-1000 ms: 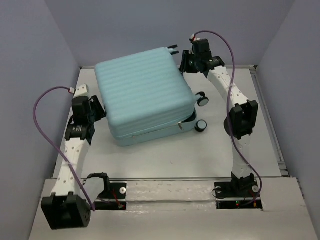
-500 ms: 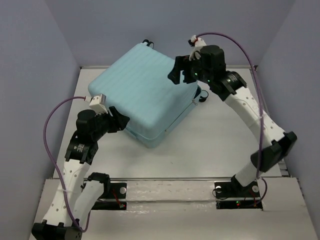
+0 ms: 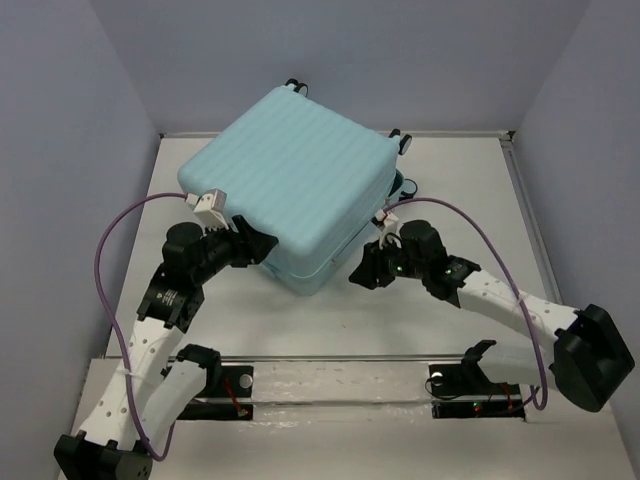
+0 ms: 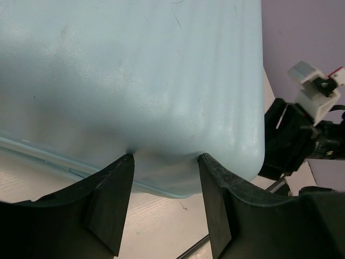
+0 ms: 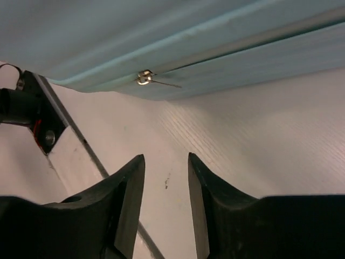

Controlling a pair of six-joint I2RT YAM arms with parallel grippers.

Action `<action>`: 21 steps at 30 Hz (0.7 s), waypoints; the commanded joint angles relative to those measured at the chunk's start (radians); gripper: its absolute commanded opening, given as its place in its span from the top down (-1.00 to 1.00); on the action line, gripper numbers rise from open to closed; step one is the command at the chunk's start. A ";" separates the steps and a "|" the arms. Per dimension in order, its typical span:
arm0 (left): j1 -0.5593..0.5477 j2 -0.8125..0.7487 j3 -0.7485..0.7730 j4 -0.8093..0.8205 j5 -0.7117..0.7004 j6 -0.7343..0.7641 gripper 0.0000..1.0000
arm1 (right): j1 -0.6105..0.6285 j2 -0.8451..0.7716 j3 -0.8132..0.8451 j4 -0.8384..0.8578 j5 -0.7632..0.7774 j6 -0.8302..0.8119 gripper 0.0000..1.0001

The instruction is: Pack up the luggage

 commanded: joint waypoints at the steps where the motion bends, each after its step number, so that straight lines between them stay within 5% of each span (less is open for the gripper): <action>1: -0.016 0.013 -0.022 0.132 -0.023 -0.009 -0.25 | 0.003 0.046 -0.102 0.457 -0.042 0.020 -0.02; 4: -0.019 -0.001 -0.065 0.130 -0.006 -0.004 -0.25 | 0.003 0.140 -0.125 0.564 -0.028 -0.003 -0.20; 15: -0.047 -0.002 -0.130 0.137 -0.014 -0.001 -0.24 | 0.003 0.315 -0.117 0.811 -0.099 0.001 -0.21; 17: -0.061 -0.001 -0.128 0.135 -0.021 -0.001 -0.24 | 0.003 0.316 -0.123 0.839 -0.094 -0.002 -0.07; 21: -0.091 0.018 -0.125 0.137 -0.037 -0.010 -0.23 | 0.012 0.315 -0.123 0.859 -0.083 0.004 0.54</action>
